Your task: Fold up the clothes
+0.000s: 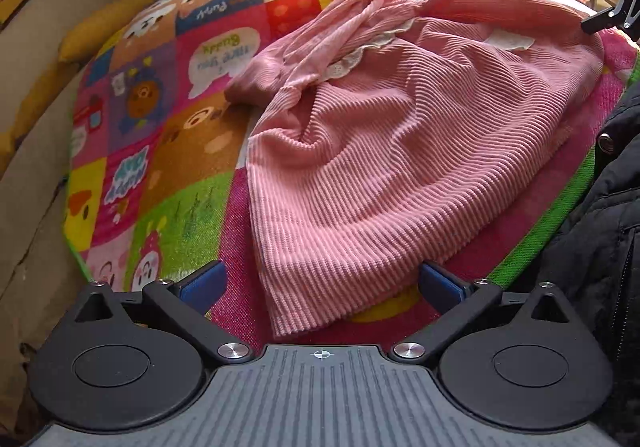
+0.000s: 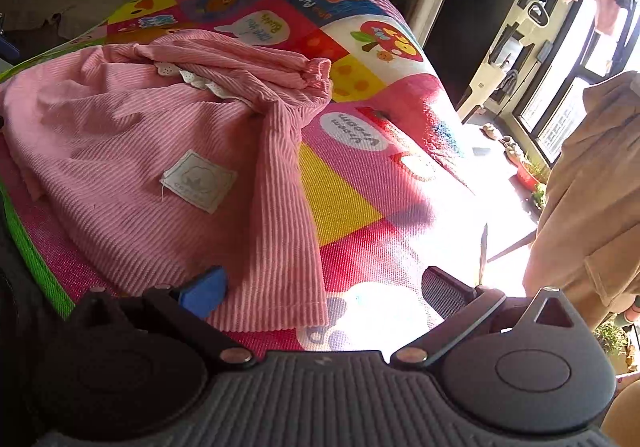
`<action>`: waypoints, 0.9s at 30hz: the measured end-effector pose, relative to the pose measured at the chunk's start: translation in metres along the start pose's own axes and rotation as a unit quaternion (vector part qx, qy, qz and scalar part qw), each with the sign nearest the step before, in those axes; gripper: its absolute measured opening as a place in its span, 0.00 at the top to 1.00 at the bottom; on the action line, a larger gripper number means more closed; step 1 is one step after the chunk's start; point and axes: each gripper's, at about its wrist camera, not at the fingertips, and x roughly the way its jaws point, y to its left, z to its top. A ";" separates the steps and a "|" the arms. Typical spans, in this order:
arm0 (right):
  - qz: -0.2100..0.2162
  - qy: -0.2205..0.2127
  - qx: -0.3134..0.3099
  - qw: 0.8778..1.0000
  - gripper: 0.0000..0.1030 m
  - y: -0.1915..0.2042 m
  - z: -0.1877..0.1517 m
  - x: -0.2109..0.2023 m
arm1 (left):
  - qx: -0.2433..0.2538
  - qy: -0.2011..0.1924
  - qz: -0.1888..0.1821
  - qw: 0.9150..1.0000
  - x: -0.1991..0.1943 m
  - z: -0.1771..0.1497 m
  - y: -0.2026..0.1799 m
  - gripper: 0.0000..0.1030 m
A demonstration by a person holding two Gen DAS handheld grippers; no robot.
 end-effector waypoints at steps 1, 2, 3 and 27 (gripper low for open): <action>-0.007 0.003 -0.001 1.000 0.00 -0.003 -0.004 -0.002 | -0.002 0.000 0.001 1.000 0.000 -0.001 0.002 0.00; -0.014 0.006 -0.001 1.000 0.00 -0.007 -0.008 -0.004 | -0.003 0.000 0.003 1.000 -0.001 -0.002 0.003 0.00; -0.020 0.009 -0.003 1.000 0.00 -0.010 -0.012 -0.006 | -0.002 0.002 0.005 1.000 -0.001 -0.003 0.005 0.00; -0.031 -0.106 0.061 0.992 0.00 -0.019 0.017 -0.014 | -0.152 -0.091 0.089 0.980 -0.011 0.001 0.066 0.00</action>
